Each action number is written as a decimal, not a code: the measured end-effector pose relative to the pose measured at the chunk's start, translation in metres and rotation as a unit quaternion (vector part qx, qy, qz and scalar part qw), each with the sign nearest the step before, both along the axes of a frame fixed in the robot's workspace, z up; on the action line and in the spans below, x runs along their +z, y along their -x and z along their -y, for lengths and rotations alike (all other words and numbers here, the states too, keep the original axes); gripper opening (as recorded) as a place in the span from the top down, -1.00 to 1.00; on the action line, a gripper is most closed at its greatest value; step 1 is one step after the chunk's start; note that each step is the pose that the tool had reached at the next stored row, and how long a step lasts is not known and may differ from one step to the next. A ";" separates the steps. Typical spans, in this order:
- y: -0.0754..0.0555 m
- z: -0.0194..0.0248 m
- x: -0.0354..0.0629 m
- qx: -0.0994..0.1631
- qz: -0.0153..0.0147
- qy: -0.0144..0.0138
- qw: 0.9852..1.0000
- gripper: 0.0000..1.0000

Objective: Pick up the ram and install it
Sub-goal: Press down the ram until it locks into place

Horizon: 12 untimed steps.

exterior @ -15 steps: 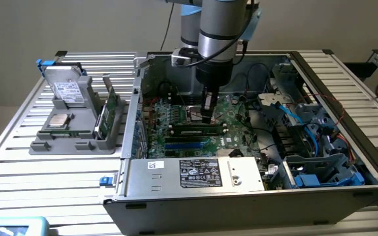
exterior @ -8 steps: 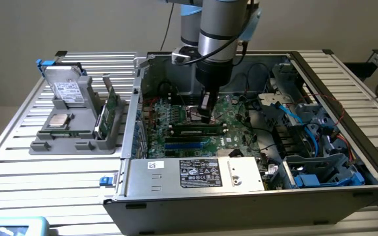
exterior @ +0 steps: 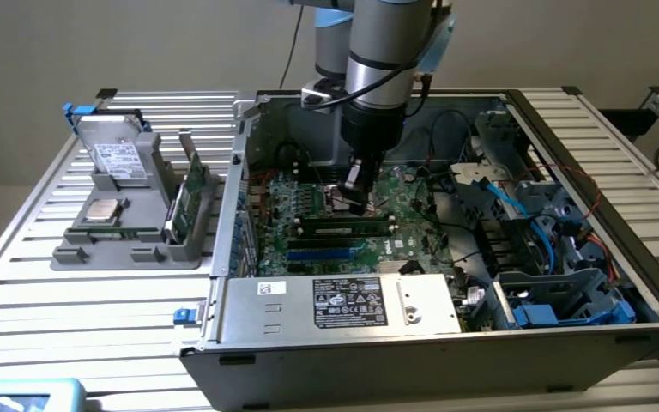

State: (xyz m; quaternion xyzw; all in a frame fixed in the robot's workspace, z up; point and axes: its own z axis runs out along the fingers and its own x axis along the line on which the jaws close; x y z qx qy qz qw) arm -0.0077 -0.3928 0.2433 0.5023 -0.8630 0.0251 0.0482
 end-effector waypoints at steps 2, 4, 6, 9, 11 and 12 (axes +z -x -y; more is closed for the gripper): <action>0.000 0.0000 0.0000 -0.013 0.000 0.000 1.000 0.79; 0.000 0.0000 0.0000 -0.026 0.000 0.000 1.000 0.79; 0.000 0.0000 0.0000 -0.040 0.000 0.000 0.999 0.79; 0.000 0.0000 0.0000 -0.062 0.000 0.000 0.998 0.79; 0.000 0.0000 0.0000 -0.076 0.000 0.000 0.997 0.79; 0.000 0.0000 0.0000 -0.084 0.000 0.000 0.996 0.79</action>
